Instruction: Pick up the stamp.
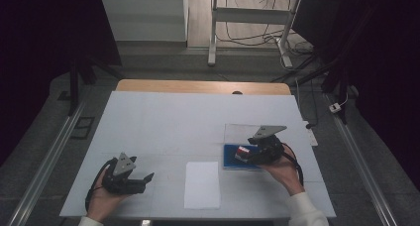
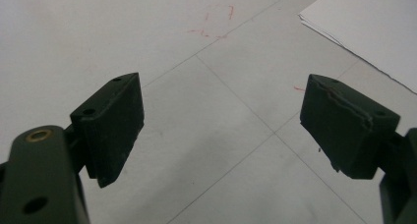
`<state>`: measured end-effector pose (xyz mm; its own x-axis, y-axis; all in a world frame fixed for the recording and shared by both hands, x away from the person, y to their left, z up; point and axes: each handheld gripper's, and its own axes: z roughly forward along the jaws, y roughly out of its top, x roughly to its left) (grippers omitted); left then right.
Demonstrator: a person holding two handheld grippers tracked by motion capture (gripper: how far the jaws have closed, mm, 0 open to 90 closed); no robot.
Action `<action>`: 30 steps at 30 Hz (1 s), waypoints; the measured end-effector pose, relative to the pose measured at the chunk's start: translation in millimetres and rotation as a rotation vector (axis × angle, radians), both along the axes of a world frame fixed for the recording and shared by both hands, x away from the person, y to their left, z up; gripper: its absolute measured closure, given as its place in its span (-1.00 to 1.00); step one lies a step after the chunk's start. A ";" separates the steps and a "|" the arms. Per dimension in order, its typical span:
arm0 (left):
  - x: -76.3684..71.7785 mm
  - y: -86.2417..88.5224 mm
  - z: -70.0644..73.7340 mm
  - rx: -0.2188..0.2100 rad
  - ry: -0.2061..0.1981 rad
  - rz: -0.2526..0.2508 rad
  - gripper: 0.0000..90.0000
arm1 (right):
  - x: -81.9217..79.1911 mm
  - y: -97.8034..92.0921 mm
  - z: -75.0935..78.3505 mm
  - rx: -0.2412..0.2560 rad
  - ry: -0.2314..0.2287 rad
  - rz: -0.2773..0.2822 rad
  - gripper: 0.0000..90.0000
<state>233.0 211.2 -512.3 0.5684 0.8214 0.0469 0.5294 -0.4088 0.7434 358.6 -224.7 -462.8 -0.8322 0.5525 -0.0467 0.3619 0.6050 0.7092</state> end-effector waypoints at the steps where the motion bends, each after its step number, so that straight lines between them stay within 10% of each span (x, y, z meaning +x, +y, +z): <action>1: 0.0 0.0 -0.1 0.001 0.000 0.000 -0.62 | 0.7 0.7 -1.1 -0.002 0.005 0.001 -0.23; 30: 0.8 2.0 -2.6 0.017 0.001 0.000 -0.62 | 7.3 4.3 -11.3 -0.040 0.039 0.035 0.51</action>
